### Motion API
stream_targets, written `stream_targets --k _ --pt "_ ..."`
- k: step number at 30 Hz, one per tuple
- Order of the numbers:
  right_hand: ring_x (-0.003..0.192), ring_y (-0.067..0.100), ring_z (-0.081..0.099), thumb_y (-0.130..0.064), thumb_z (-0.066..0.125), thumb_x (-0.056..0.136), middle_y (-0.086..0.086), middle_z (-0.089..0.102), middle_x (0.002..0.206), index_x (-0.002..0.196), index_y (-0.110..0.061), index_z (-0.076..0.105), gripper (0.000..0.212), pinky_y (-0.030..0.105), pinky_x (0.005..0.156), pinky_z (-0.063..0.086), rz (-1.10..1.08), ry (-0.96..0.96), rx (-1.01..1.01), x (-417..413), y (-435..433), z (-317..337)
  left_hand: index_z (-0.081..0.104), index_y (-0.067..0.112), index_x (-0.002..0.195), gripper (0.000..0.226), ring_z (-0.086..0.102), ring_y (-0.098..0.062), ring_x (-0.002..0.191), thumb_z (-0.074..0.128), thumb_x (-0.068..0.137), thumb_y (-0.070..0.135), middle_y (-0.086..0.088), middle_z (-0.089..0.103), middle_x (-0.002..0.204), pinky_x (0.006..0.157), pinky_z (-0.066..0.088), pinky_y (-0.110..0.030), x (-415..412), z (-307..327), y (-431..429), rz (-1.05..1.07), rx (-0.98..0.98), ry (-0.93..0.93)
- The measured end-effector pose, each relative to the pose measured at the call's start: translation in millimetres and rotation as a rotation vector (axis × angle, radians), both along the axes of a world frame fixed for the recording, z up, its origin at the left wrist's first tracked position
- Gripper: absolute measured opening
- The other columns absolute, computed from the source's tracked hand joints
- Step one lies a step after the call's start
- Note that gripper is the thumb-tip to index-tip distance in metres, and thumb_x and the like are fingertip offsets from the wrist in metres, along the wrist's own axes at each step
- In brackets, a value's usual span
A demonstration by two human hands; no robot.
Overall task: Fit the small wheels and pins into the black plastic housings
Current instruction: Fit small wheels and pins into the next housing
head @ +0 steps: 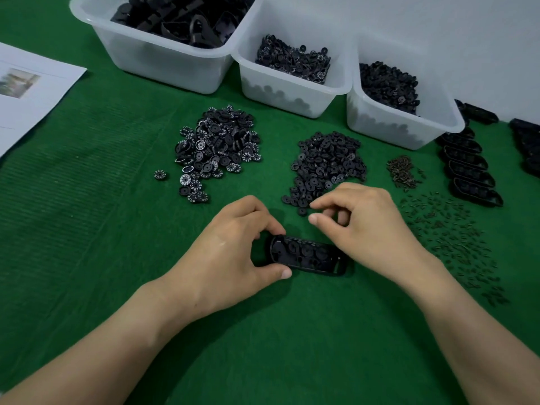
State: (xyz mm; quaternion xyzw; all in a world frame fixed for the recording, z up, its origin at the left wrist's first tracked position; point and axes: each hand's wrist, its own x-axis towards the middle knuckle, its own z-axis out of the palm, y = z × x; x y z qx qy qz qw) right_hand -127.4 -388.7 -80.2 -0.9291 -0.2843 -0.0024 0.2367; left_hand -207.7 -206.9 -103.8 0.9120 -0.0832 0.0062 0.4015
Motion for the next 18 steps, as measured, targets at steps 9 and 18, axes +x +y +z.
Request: stream_targets --k 9,18 --pt "0.058 0.001 0.049 -0.014 0.074 0.075 -0.012 0.057 0.072 0.077 -0.020 0.068 0.008 0.015 0.060 0.041 -0.066 0.087 0.065 0 14 -8 0.062 0.025 0.096 0.039 0.044 0.004 0.090 0.077 0.063 0.040 0.017 0.046 0.096 0.075 0.032 -0.001 0 0 0 0.001 -0.004 -0.004" --pt "0.061 0.001 0.050 -0.010 0.073 0.076 -0.013 0.060 0.071 0.085 -0.025 0.070 0.018 0.008 0.056 0.039 -0.048 0.213 0.130 -3 -6 -2 0.060 0.028 0.098 0.042 0.043 0.007 0.090 0.075 0.062 0.045 0.020 0.044 0.097 0.074 0.032 0.000 0 -1 1 -0.003 0.000 0.001"
